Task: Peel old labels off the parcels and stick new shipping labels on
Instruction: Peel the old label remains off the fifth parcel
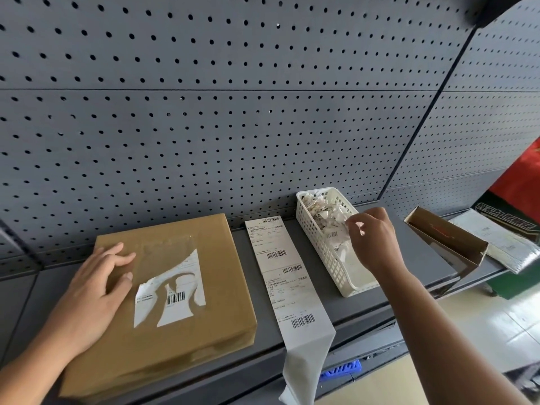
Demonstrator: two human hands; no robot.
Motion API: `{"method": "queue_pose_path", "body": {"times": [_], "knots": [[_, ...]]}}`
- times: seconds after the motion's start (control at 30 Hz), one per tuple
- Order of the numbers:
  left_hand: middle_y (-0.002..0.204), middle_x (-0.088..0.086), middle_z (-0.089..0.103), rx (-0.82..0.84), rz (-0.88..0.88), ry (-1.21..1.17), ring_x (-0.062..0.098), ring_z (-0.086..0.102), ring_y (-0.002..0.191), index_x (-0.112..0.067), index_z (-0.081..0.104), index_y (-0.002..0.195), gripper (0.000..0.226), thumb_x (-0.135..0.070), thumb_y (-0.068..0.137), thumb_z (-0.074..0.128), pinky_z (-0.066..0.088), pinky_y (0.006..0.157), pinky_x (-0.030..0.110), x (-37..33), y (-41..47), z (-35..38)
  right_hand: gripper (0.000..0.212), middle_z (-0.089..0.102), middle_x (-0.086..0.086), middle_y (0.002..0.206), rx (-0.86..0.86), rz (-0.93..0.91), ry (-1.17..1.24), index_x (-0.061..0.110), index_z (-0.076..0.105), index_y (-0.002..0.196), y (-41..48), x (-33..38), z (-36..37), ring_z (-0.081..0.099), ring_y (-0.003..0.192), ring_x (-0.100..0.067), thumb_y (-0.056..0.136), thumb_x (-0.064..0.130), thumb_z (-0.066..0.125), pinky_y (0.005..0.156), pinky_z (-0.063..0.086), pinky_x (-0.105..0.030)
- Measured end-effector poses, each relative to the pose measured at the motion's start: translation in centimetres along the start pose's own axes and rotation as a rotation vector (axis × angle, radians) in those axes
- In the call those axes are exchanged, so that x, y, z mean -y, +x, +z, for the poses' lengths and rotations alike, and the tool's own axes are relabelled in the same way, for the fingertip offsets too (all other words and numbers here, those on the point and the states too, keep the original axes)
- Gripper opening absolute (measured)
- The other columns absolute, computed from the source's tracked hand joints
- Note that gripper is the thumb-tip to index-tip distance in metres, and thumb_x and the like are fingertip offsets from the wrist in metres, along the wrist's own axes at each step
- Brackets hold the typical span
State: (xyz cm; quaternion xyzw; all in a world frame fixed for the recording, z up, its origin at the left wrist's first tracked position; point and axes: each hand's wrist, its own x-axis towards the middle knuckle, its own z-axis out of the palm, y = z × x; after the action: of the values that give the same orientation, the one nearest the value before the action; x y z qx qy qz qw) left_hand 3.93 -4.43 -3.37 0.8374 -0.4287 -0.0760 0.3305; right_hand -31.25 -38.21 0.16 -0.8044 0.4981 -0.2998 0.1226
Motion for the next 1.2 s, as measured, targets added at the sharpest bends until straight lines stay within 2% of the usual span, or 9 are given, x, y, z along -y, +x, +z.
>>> {"method": "queue_pose_path", "body": {"times": [0.17, 0.4, 0.53, 0.7, 0.83, 0.97, 1.1, 1.2], "knots": [[0.157, -0.022, 0.031, -0.007, -0.015, 0.021, -0.001, 0.013, 0.148, -0.041, 0.051, 0.129, 0.03, -0.03, 0.101, 0.051, 0.017, 0.122, 0.045, 0.6, 0.1, 0.2, 0.02, 0.056, -0.002, 0.11, -0.105, -0.081, 0.005, 0.014, 0.072, 0.111, 0.0, 0.6, -0.7, 0.061, 0.091, -0.02, 0.098, 0.017, 0.058, 0.079, 0.048, -0.03], [0.155, -0.027, 0.027, 0.0, 0.0, 0.023, 0.001, 0.011, 0.151, -0.045, 0.047, 0.129, 0.04, -0.052, 0.091, 0.039, 0.017, 0.123, 0.047, 0.3, 0.1, 0.0, 0.029, 0.059, -0.005, 0.115, -0.168, -0.111, -0.039, 0.016, 0.066, 0.123, -0.7, 1.0, -1.3, 0.062, 0.098, -0.026, 0.097, 0.011, 0.055, 0.077, 0.054, -0.037], [0.159, -0.021, 0.028, 0.012, -0.021, 0.029, 0.002, 0.011, 0.151, -0.044, 0.046, 0.129, 0.03, -0.037, 0.1, 0.048, 0.015, 0.122, 0.043, 0.3, 0.1, 0.1, 0.041, 0.054, -0.007, 0.12, -0.189, -0.117, -0.058, 0.019, 0.056, 0.136, -0.9, 1.7, -1.7, 0.056, 0.104, -0.025, 0.095, 0.01, 0.056, 0.078, 0.052, -0.039], [0.159, -0.021, 0.028, 0.004, -0.046, 0.024, -0.006, 0.008, 0.147, -0.035, 0.052, 0.136, 0.034, -0.033, 0.102, 0.05, 0.016, 0.122, 0.043, 0.0, 0.0, 0.2, 0.031, 0.055, -0.003, 0.116, -0.164, -0.194, -0.041, 0.018, 0.065, 0.124, -0.8, 3.6, -1.8, 0.053, 0.107, -0.024, 0.096, 0.012, 0.056, 0.081, 0.051, -0.04], [0.158, -0.025, 0.026, 0.026, -0.045, 0.012, -0.004, 0.009, 0.149, -0.044, 0.046, 0.131, 0.03, -0.036, 0.102, 0.048, 0.017, 0.122, 0.042, -0.5, -0.2, -0.2, 0.029, 0.056, -0.003, 0.116, -0.108, -0.241, 0.007, 0.018, 0.066, 0.122, -1.2, 5.8, -0.8, 0.05, 0.109, -0.025, 0.095, 0.013, 0.057, 0.086, 0.046, -0.04], [0.159, -0.023, 0.025, 0.036, -0.05, 0.011, 0.001, 0.009, 0.152, -0.044, 0.045, 0.13, 0.029, -0.037, 0.103, 0.047, 0.015, 0.123, 0.041, -0.7, -0.2, -0.2, 0.028, 0.058, -0.003, 0.115, -0.084, -0.296, 0.029, 0.018, 0.067, 0.121, -1.2, 8.1, 0.1, 0.051, 0.109, -0.026, 0.095, 0.013, 0.057, 0.088, 0.047, -0.043], [0.161, -0.022, 0.023, 0.04, -0.064, 0.037, 0.002, 0.007, 0.152, -0.035, 0.05, 0.138, 0.037, -0.04, 0.102, 0.045, 0.016, 0.124, 0.044, -0.5, -0.2, -0.1, 0.027, 0.06, -0.003, 0.114, -0.064, -0.348, 0.019, 0.016, 0.068, 0.118, -1.5, 10.5, 1.1, 0.051, 0.109, -0.026, 0.095, 0.011, 0.058, 0.084, 0.033, -0.027], [0.161, -0.025, 0.021, 0.048, -0.07, 0.039, -0.002, 0.003, 0.151, -0.037, 0.048, 0.14, 0.038, -0.043, 0.102, 0.042, 0.019, 0.123, 0.044, -0.6, -0.2, -0.1, 0.027, 0.06, -0.001, 0.111, -0.02, -0.4, 0.082, 0.015, 0.068, 0.117, -1.9, 12.5, 2.1, 0.052, 0.107, -0.024, 0.095, 0.008, 0.056, 0.084, 0.036, -0.027]]}}
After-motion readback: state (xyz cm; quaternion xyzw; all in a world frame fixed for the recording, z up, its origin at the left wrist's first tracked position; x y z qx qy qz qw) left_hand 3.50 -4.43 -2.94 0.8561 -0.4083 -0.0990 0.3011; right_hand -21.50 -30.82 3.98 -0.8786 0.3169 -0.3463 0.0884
